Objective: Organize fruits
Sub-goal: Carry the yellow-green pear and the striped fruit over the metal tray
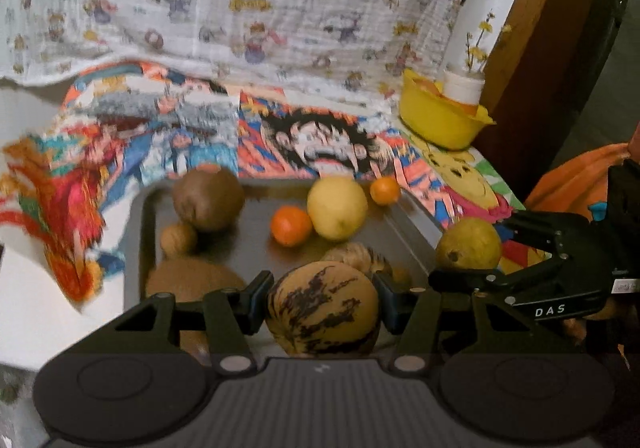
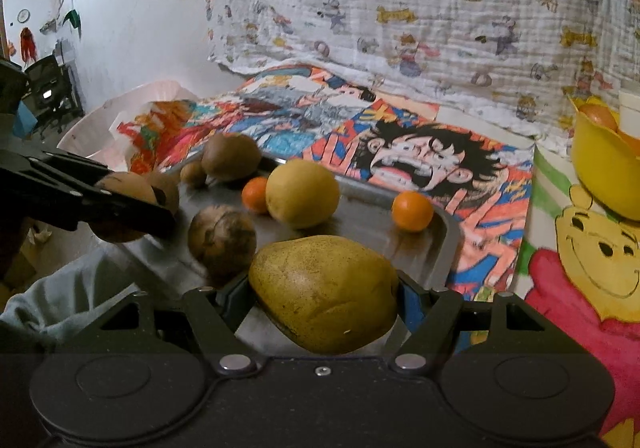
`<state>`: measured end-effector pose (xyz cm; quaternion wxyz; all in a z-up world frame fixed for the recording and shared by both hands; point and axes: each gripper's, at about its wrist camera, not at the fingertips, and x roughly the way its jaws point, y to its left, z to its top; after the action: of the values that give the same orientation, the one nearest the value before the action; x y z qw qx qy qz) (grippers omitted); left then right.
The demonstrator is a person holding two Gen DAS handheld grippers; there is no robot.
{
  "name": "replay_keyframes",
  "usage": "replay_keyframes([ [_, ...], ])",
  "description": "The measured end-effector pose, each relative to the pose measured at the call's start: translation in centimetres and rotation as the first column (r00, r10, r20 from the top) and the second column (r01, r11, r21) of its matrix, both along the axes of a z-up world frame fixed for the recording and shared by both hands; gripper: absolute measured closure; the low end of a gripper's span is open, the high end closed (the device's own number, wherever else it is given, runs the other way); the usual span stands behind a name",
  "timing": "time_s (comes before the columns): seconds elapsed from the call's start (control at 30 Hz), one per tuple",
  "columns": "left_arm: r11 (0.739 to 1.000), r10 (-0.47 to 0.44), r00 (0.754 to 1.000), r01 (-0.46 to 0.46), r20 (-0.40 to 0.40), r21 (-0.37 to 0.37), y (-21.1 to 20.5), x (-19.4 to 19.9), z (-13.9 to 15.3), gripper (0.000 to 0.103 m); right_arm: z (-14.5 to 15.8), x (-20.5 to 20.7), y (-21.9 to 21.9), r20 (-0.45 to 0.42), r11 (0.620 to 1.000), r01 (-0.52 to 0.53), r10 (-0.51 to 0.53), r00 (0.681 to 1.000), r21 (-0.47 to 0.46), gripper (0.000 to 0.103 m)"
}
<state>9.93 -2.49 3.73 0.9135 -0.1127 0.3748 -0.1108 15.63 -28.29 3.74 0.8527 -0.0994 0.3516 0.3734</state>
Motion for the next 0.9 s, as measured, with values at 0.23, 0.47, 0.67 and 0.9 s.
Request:
replay_keyframes([
  [0.23,0.999,-0.032,0.998,0.032,-0.057,-0.007,-0.9,0.1,-1.6,0.045,-0.8,-0.8,-0.1,-0.019,1.000,-0.007,0.006,1.000,-0.015,0.030],
  [0.47,0.999,-0.032,0.997,0.033,-0.064,0.010,-1.3,0.9,-2.0,0.045,-1.5,-0.3,0.2,-0.025,1.000,-0.014,0.013,1.000,-0.026,0.030],
  [0.67,0.996,-0.044,0.997,0.048,-0.059,0.069,-2.2,1.4,-2.2,0.045,-2.0,-0.2,0.6,-0.022,0.999,-0.025,0.024,0.999,-0.029,0.030],
  [0.9,0.992,-0.056,0.997,0.061,-0.048,0.107,-3.0,1.8,-2.4,0.045,-2.3,-0.2,1.1,0.005,0.999,-0.029,0.029,1.000,-0.028,0.030],
])
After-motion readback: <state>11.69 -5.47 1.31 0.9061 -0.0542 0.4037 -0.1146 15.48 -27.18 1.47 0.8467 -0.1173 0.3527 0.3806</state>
